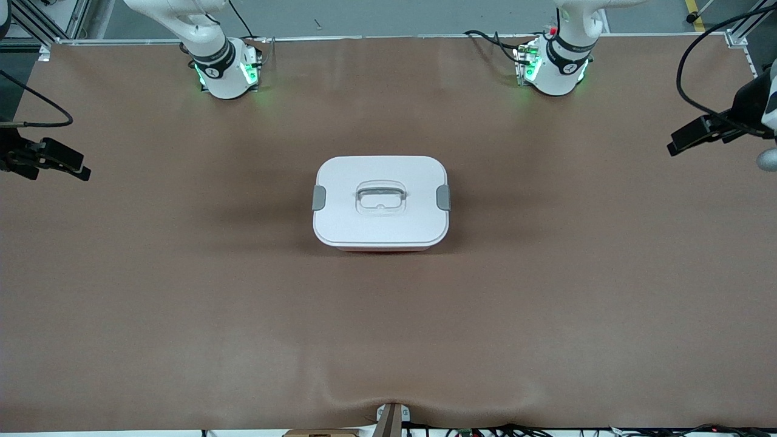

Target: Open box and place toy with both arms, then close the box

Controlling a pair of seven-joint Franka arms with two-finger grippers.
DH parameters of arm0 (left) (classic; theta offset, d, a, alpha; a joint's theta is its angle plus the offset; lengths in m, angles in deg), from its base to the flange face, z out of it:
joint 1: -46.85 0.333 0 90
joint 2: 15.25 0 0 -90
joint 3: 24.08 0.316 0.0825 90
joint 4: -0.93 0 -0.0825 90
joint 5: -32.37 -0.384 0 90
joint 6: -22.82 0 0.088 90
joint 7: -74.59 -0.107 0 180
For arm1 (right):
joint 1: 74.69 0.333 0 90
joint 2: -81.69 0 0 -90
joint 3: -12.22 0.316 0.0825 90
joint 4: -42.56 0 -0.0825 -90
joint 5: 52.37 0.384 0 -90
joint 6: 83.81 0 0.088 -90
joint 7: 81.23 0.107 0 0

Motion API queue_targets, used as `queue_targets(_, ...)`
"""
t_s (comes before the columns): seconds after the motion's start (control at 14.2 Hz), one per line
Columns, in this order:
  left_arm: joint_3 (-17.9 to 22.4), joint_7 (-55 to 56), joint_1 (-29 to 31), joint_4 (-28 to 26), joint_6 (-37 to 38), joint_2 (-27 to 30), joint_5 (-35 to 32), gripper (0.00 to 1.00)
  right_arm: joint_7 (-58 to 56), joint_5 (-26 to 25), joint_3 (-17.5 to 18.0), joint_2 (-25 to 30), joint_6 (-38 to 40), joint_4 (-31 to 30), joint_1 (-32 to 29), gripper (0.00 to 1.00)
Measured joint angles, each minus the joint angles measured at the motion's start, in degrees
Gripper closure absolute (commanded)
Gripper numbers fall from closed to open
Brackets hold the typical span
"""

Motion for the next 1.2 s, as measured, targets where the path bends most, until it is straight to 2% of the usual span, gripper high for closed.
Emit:
queue_targets(0.21, 0.9, -0.8, -2.0, -3.7, -0.1, 4.3, 0.1, 0.0, 0.0, 0.0, 0.0, 0.0, -0.1, 0.0, 0.0, 0.0)
queue_targets(0.42, 3.9, -0.8, -6.3, -5.7, -0.3, 6.8, 0.1, 0.0, 0.0, 0.0, 0.0, 0.0, -0.3, 0.0, 0.0, 0.0)
queue_targets(1.2, 4.7, -1.8, -7.4, -5.5, -3.1, 5.2, 0.0, 0.0, -0.1, 0.0, 0.1, 0.0, -0.7, 0.0, 0.0, 0.0)
